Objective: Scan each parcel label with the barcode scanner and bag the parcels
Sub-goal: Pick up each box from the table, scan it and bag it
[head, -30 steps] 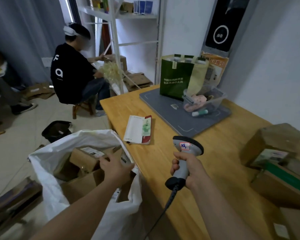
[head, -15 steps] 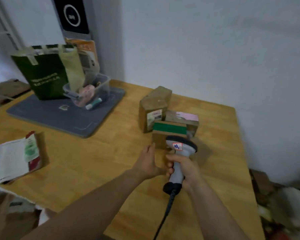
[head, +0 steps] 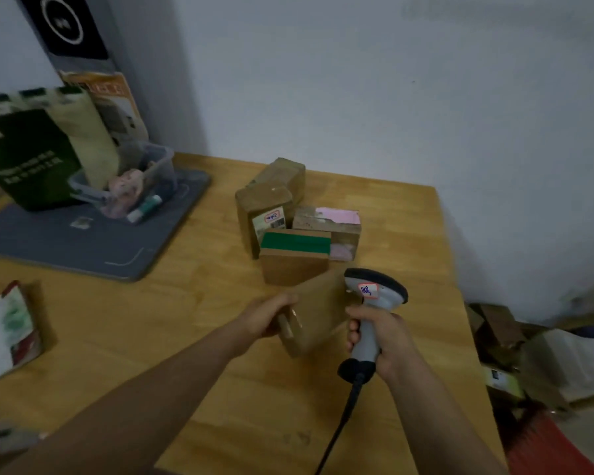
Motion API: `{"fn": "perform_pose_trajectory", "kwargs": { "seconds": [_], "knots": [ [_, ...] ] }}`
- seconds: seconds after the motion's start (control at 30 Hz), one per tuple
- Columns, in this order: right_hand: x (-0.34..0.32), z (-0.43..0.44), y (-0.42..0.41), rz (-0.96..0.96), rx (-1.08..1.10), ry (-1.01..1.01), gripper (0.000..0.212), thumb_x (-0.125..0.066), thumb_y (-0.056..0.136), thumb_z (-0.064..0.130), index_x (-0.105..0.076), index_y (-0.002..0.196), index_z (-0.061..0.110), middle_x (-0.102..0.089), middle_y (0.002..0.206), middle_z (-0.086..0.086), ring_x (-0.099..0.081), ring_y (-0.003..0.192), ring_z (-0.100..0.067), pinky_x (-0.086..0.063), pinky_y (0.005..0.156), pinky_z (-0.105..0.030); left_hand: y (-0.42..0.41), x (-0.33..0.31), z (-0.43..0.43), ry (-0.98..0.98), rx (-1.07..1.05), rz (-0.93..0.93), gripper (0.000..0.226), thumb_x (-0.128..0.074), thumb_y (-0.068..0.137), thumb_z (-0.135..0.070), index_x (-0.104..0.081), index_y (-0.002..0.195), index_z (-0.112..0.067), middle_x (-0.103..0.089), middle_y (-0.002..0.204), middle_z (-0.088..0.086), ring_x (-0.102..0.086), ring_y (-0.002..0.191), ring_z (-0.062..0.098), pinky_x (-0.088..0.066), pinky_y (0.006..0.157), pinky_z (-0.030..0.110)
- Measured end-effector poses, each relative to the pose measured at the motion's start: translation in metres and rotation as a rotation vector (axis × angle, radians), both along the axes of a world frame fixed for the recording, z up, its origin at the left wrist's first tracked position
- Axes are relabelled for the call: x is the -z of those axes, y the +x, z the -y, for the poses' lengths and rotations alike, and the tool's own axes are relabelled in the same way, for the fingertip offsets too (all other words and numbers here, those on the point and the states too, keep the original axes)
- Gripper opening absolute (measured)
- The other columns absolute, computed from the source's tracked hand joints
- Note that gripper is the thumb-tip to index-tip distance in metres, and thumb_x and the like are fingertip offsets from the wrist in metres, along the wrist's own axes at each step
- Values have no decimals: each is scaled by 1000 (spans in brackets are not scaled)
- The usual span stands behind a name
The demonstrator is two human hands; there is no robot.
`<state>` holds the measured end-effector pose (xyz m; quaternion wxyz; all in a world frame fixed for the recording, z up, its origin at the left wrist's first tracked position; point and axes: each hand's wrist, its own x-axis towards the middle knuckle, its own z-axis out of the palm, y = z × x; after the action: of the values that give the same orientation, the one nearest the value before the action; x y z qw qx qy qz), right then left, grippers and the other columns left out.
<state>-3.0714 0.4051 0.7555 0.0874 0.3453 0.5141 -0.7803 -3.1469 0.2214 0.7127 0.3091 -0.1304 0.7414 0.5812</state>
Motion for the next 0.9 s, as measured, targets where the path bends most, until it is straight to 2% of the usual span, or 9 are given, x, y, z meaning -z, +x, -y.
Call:
{"fn": "perform_pose_trajectory", "kwargs": {
  "seconds": [0.1,0.17,0.27,0.37,0.43,0.5,0.6,0.77,0.9],
  "knots": [
    [0,25,-7,-14,-89,-13,20,-65,80,-3,-53,66,4,-51,51,-10,-44,37,-19,-41,42,-29,9,-10,67,-57,-26,231,48,-59,84,-58,-58,109,-17,-58,112,14,-60,99,29,-54,76,34],
    [1,40,-10,-9,-140,-23,20,-65,80,-2,-53,66,4,-51,50,-10,-43,37,-18,-42,43,-28,16,-8,96,-172,-83,222,50,-57,86,-59,-59,105,-13,-60,109,15,-61,91,28,-52,78,34],
    [3,60,-11,8,-203,-25,18,-65,80,-3,-53,69,4,-50,51,-9,-44,37,-18,-42,42,-27,27,4,114,-360,-128,-52,67,-56,90,-54,-44,140,-12,-44,141,17,-51,119,31,-43,98,39],
    [4,68,-10,22,-224,-14,16,-65,80,-3,-53,70,3,-50,51,-10,-44,37,-19,-42,42,-28,40,2,105,-527,246,-214,115,-72,72,-61,-3,155,-21,4,161,6,-6,147,30,-23,116,44],
    [6,69,-7,29,-225,-2,15,-65,79,-3,-53,72,3,-50,52,-10,-44,37,-19,-42,42,-28,44,5,97,-710,483,-265,131,-77,65,-61,9,154,-17,12,159,4,2,147,29,-21,118,44],
    [7,68,-4,31,-226,4,14,-65,79,-3,-53,73,2,-50,52,-10,-44,37,-19,-42,42,-28,44,9,92,-845,554,-320,132,-80,65,-58,7,154,-12,-5,156,8,-9,144,30,-28,115,43],
    [5,68,1,15,-257,22,14,-66,77,-1,-54,71,2,-51,53,-9,-44,37,-17,-42,42,-26,39,10,98,-860,396,-340,108,-82,65,-48,-24,147,-11,-31,138,7,-34,130,26,-44,100,35],
    [-14,93,3,-50,-416,51,14,-68,77,0,-56,72,3,-52,53,-10,-44,39,-18,-41,43,-26,40,-3,149,-296,-179,-209,96,-90,58,-32,-39,136,-8,-53,119,6,-60,102,20,-58,67,29],
    [-31,130,7,-142,-571,138,14,-69,78,0,-57,71,4,-53,52,-10,-46,39,-19,-41,43,-25,53,-9,177,-238,-359,-268,85,-86,64,-37,-46,133,-7,-63,112,5,-64,95,17,-51,63,20]
  ]
}}
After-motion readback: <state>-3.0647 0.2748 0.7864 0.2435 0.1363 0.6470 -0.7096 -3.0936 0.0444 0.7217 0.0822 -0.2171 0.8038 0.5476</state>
